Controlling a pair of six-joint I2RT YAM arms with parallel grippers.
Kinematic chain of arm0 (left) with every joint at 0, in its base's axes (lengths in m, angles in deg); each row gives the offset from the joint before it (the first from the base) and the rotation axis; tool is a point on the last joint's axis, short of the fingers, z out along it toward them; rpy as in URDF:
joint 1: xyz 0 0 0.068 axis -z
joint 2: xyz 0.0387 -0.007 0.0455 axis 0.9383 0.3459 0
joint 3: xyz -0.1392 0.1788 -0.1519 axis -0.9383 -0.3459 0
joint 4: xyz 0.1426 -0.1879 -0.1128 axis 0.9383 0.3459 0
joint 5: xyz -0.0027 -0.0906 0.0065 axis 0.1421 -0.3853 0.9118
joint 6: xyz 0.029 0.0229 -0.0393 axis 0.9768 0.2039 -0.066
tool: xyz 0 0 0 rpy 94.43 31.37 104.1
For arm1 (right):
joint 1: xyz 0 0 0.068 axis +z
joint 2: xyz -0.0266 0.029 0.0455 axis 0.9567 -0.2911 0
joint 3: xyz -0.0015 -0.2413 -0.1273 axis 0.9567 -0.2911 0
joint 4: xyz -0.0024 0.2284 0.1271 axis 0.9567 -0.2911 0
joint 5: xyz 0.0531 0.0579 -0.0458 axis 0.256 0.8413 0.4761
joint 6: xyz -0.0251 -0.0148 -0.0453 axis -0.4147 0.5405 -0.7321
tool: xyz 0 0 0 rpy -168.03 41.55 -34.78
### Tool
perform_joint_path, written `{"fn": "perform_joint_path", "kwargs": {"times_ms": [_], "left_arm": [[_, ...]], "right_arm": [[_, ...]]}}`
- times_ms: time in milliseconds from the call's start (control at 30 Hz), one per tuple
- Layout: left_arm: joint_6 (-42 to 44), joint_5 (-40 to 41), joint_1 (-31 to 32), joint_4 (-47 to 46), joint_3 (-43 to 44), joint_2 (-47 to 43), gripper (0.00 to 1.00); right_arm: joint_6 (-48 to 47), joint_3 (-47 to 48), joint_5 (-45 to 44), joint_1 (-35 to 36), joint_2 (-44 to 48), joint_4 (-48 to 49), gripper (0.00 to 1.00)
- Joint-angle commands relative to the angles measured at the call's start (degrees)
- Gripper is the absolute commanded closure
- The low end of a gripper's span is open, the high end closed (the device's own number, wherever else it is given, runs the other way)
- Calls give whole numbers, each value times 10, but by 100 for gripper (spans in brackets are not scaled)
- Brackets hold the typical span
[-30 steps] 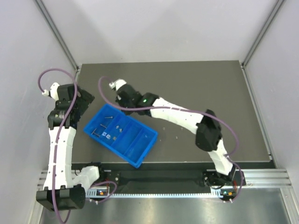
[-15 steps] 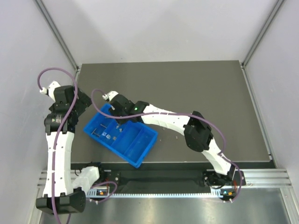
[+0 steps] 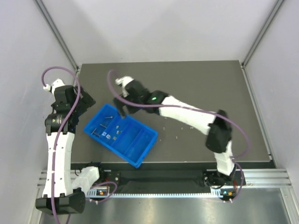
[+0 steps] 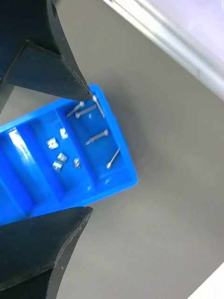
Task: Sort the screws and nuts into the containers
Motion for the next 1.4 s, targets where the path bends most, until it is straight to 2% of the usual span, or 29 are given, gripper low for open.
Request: {"fn": "perform_joint_path", "kwargs": {"times_ms": [0, 100, 133, 200, 233, 300, 333, 400, 500, 633, 733, 867, 967, 1167, 1367], "left_arm": [[55, -107, 3, -71, -17, -6, 1], [68, -168, 11, -104, -36, 9, 1], [72, -182, 14, -108, -42, 15, 2], [79, -193, 22, -119, -43, 31, 3], [81, -194, 24, -122, -44, 35, 3], [87, -191, 30, -136, -46, 42, 4], [89, -189, 31, -140, -46, 45, 4], [95, -182, 32, -147, -47, 53, 4], [100, -175, 32, -154, -50, 65, 4], [103, -155, 32, -174, -67, 75, 4], [104, -131, 32, -178, -72, 84, 4], [101, -142, 32, -185, -75, 91, 4], [104, -138, 32, -185, -73, 95, 4], [105, -136, 32, -184, -75, 95, 4], [107, -130, 32, -182, -75, 96, 4]], "right_arm": [[33, -65, -44, -64, 177, 6, 4], [65, -195, -99, -160, 275, 7, 4], [78, -265, -110, -183, 297, 6, 4], [88, -333, -135, -247, 357, 5, 4], [93, -396, -141, -267, 374, 5, 4], [99, -453, -151, -327, 418, 5, 4], [99, -506, -151, -345, 430, 9, 4], [96, -552, -149, -380, 457, 22, 5], [97, -619, -137, -434, 465, 31, 7], [112, -648, -121, -436, 451, 55, 12], [120, -664, -128, -438, 432, 72, 20], [129, -672, -135, -445, 407, 98, 35], [139, -665, -134, -448, 382, 97, 41], [142, -666, -121, -448, 353, 103, 48], [154, -682, -129, -448, 345, 103, 50]]}}
